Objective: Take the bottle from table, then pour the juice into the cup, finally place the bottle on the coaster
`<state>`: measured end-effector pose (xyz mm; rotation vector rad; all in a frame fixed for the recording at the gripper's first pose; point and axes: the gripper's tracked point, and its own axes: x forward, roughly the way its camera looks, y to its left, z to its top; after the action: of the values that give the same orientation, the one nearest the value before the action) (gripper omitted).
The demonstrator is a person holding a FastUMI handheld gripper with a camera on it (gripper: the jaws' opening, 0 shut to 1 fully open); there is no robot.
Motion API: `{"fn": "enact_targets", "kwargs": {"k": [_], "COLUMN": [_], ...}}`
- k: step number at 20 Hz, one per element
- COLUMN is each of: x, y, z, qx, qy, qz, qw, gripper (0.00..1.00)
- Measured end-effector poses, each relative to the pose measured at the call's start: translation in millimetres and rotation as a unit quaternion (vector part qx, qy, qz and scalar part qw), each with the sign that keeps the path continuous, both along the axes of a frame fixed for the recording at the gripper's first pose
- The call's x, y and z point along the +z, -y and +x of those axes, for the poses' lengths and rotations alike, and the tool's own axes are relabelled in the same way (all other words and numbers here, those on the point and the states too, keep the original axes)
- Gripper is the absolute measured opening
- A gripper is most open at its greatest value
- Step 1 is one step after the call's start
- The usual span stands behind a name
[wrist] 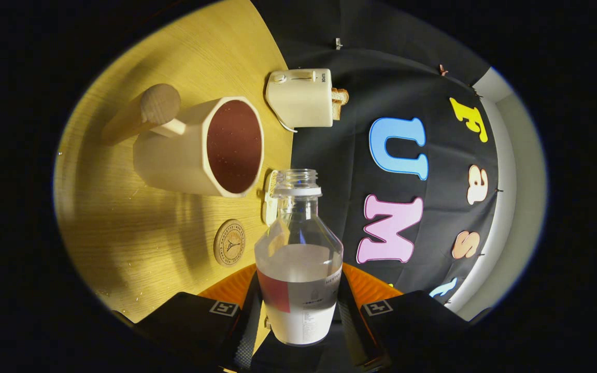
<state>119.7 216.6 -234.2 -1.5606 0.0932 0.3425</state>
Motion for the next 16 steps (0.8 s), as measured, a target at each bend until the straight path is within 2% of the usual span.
{"fn": "enact_targets", "kwargs": {"k": [16], "x": [-5.3], "y": [-1.3], "z": [1.7], "qx": [0.043], "qy": [0.005], "qz": [-0.059], "qw": [0.997], "gripper": [0.71]}}
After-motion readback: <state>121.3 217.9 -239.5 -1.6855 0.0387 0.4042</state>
